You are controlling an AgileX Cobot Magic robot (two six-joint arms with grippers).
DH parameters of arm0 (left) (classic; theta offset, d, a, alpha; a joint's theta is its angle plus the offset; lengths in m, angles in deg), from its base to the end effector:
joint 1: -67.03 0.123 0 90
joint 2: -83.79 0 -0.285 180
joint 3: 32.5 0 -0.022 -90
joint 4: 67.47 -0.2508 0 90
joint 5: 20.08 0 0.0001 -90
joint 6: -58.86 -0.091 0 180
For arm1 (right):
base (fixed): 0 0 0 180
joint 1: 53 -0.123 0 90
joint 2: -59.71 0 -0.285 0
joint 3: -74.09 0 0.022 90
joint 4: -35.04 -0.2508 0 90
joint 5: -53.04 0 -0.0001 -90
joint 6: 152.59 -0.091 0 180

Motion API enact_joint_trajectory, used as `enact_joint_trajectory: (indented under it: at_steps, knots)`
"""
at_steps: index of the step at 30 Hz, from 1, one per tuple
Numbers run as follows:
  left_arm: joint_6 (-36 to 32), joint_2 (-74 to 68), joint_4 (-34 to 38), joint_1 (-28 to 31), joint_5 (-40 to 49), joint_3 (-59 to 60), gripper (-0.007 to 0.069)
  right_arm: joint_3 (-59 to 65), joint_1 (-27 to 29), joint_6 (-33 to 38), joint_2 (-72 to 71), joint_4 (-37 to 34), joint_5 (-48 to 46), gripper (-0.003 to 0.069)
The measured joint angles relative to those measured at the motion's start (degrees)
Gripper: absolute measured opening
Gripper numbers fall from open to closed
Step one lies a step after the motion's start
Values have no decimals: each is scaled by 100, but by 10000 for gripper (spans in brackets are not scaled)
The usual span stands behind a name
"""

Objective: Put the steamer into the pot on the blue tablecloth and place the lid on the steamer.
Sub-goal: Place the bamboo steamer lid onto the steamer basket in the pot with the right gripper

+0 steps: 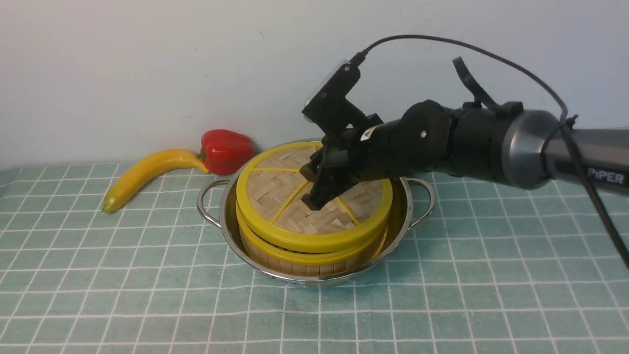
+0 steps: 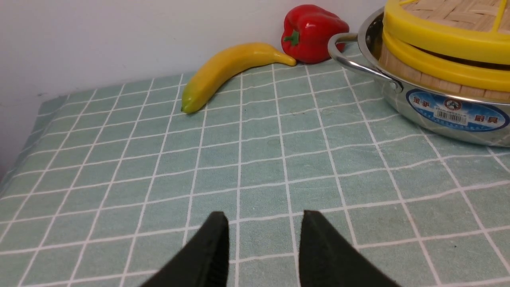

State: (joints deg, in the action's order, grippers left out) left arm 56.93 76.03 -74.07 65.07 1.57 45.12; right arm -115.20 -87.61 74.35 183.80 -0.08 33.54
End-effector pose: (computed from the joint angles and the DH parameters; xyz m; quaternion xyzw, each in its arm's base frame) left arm 0.0529 0.0021 0.1771 0.0576 0.8012 0.0487 0.5936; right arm 0.3720 0.2780 0.2152 -0.4049 0.8110 0.1623 0.3899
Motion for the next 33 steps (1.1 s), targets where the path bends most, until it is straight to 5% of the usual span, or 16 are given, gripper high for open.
enact_joint_trajectory:
  at_steps: [13,18,33]
  knots:
    - [0,0,0,0,0,0,243,-5,0,-132,225,-442,364,239]
    - [0,0,0,0,0,0,243,-17,11,-132,225,-504,322,136]
    - [0,0,0,0,0,0,243,-41,23,-142,219,-511,199,137]
